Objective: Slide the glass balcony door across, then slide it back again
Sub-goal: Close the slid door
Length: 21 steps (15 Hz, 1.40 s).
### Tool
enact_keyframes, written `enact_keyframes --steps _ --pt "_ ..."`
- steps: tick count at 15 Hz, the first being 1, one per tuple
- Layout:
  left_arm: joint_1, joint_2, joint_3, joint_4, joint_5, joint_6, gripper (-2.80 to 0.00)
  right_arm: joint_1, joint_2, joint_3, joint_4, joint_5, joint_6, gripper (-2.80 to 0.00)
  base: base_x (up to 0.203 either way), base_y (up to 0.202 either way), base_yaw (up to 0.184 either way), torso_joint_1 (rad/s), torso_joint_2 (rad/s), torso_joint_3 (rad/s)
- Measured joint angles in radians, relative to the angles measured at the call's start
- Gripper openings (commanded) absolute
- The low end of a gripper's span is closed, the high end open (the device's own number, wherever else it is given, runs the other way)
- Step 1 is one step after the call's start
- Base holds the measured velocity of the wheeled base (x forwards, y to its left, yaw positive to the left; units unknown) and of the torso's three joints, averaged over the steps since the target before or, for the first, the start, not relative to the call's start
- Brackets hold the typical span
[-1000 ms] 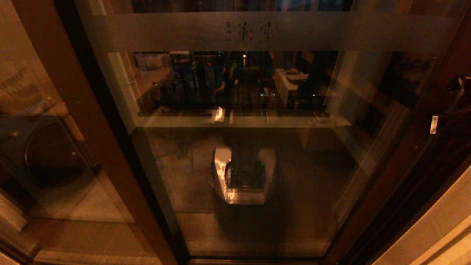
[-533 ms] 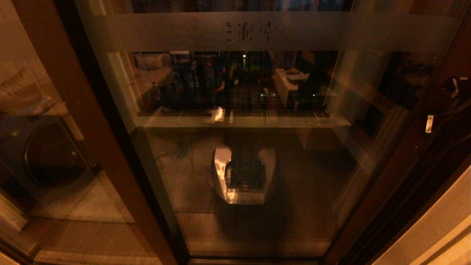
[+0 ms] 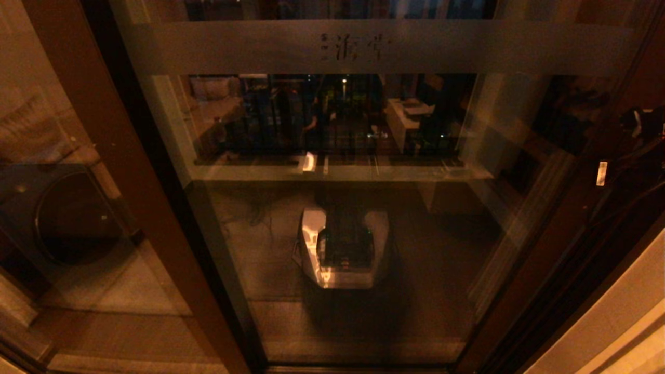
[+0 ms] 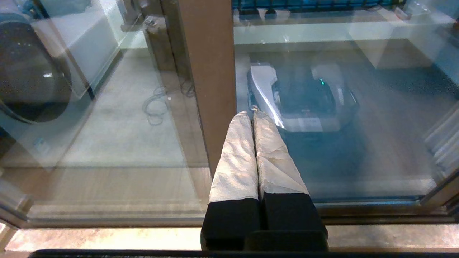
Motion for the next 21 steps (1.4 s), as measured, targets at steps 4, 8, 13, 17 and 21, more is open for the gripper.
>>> enact_keyframes --steps 4,8,13,17,21 --pt "0.000 0.000 0.000 0.000 0.000 0.000 -2.80 -0.008 0.006 -0.003 -0.003 -0.001 0.000 -2.80 0.000 0.000 0.000 0.000 0.00 0.000" --pt "0.000 0.000 0.000 0.000 0.000 0.000 -2.80 -0.025 0.015 -0.013 -0.005 0.002 -0.002 -2.80 0.000 0.000 0.000 0.000 0.00 0.000" --pt "0.000 0.000 0.000 0.000 0.000 0.000 -2.80 -0.052 0.035 -0.030 -0.017 0.000 -0.005 -2.80 0.000 0.000 0.000 0.000 0.00 0.000" --pt "0.000 0.000 0.000 0.000 0.000 0.000 -2.80 -0.069 0.046 -0.041 -0.026 -0.002 -0.008 -2.80 0.000 0.000 0.000 0.000 0.00 0.000" --pt "0.000 0.000 0.000 0.000 0.000 0.000 -2.80 -0.103 0.069 -0.080 -0.017 0.006 -0.008 -2.80 0.000 0.000 0.000 0.000 0.00 0.000"
